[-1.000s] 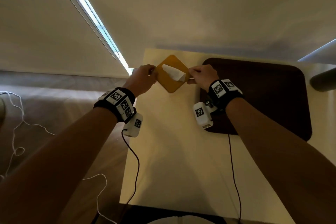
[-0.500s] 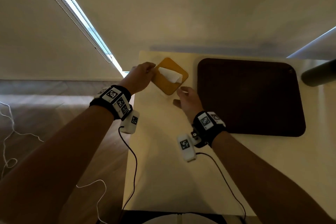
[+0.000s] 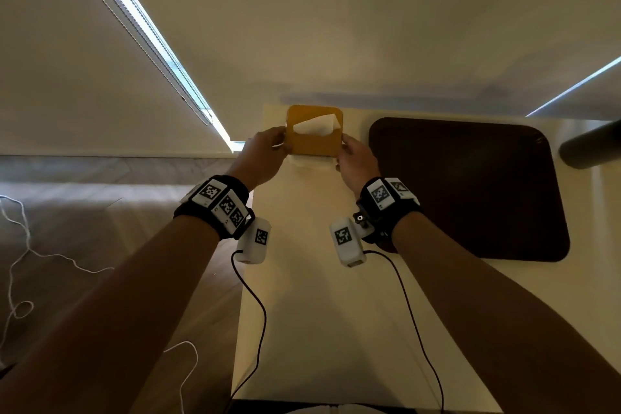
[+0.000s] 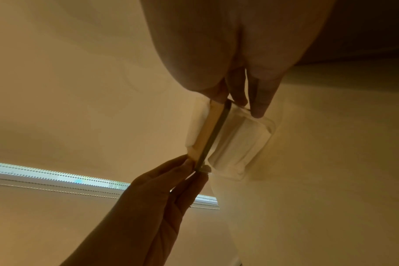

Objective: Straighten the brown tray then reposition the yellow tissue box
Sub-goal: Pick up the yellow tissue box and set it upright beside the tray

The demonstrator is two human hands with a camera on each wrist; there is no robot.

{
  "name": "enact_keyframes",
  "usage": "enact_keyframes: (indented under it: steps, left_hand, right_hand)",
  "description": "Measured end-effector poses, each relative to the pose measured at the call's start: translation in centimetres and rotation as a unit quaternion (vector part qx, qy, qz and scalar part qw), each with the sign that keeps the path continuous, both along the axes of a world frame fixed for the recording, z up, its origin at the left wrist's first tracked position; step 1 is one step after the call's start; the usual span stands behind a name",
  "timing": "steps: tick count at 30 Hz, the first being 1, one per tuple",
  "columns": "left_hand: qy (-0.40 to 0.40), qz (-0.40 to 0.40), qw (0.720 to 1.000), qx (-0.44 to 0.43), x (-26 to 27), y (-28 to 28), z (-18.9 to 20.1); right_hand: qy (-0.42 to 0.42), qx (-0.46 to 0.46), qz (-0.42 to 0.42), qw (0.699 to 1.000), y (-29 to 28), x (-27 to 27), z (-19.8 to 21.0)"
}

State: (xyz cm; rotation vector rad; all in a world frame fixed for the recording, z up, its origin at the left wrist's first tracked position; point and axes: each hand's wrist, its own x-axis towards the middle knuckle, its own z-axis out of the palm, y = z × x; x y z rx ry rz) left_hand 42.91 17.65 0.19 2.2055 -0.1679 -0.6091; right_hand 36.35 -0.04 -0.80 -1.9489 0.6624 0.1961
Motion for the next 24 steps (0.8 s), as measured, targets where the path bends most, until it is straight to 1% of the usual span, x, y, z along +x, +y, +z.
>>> enact_keyframes:
  steps: [3,9,24]
  left_hand:
    - [0.018,0.017,0.999,-0.025,-0.4,0.0,-0.3]
    - [0.003,0.020,0.998,-0.056,-0.8,-0.3,-0.5]
    - [-0.011,-0.001,0.997,-0.074,-1.1,-0.2,-0.5]
  right_hand:
    - [0.001,-0.004,-0.003,1.000,-0.5,0.4,-0.3]
    - [0.005,0.018,-0.024,1.000,-1.0,0.4,-0.8]
    - [0.010,0.033,-0.032,0.999,-1.2,0.2,-1.4]
